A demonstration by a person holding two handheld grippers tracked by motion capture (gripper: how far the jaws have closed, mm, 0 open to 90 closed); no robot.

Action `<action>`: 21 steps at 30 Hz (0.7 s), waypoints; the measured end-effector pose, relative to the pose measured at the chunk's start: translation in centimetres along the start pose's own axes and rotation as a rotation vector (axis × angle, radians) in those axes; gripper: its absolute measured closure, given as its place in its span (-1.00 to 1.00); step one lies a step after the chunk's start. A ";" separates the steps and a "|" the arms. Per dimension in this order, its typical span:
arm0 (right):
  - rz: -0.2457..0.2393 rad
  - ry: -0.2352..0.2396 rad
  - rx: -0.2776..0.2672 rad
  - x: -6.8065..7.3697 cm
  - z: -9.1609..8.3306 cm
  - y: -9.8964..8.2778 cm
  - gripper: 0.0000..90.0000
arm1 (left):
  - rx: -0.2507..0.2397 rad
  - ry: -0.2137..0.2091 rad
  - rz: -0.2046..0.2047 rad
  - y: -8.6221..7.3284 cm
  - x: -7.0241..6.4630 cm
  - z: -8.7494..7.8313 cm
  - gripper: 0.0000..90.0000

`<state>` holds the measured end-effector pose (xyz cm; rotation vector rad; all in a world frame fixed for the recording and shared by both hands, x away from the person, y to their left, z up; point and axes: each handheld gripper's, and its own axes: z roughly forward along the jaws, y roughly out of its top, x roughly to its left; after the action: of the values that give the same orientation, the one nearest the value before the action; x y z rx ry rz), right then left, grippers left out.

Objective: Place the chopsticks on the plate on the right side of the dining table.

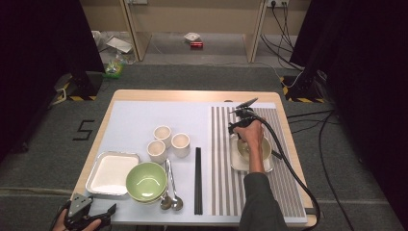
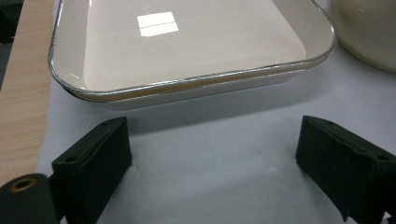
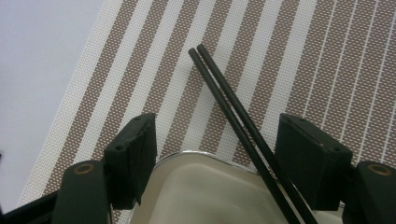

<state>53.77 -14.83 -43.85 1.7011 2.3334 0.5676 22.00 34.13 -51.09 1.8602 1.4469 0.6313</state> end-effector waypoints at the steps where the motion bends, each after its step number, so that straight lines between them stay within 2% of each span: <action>1: -0.004 0.002 0.003 0.0 0.0 0.0 -0.32 | 0.000 0.000 0.000 0.0 0.0 0.0 -0.80; 9: -0.011 0.016 0.023 0.1 -0.1 -0.1 -0.29 | 0.001 0.000 0.000 0.0 0.0 0.0 -0.80; 12: -0.018 0.029 0.043 0.3 -0.2 -0.2 -0.29 | 0.013 -0.012 0.002 0.0 0.1 -0.1 -0.80; 15: -0.034 0.033 0.048 0.4 -0.2 -0.3 -0.29 | -0.002 0.001 0.000 0.0 0.0 0.0 -0.80; 17: -0.036 0.039 0.059 0.4 -0.2 -0.3 -0.28 | 0.011 -0.012 0.002 0.0 0.1 -0.1 -0.80; 21: -0.049 0.046 0.059 0.5 -0.3 -0.3 -0.27 | 0.010 -0.006 0.002 0.0 0.0 -0.1 -0.80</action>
<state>53.17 -14.50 -43.65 1.6672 2.4401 0.5393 21.98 34.18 -51.01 1.8699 1.4474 0.6203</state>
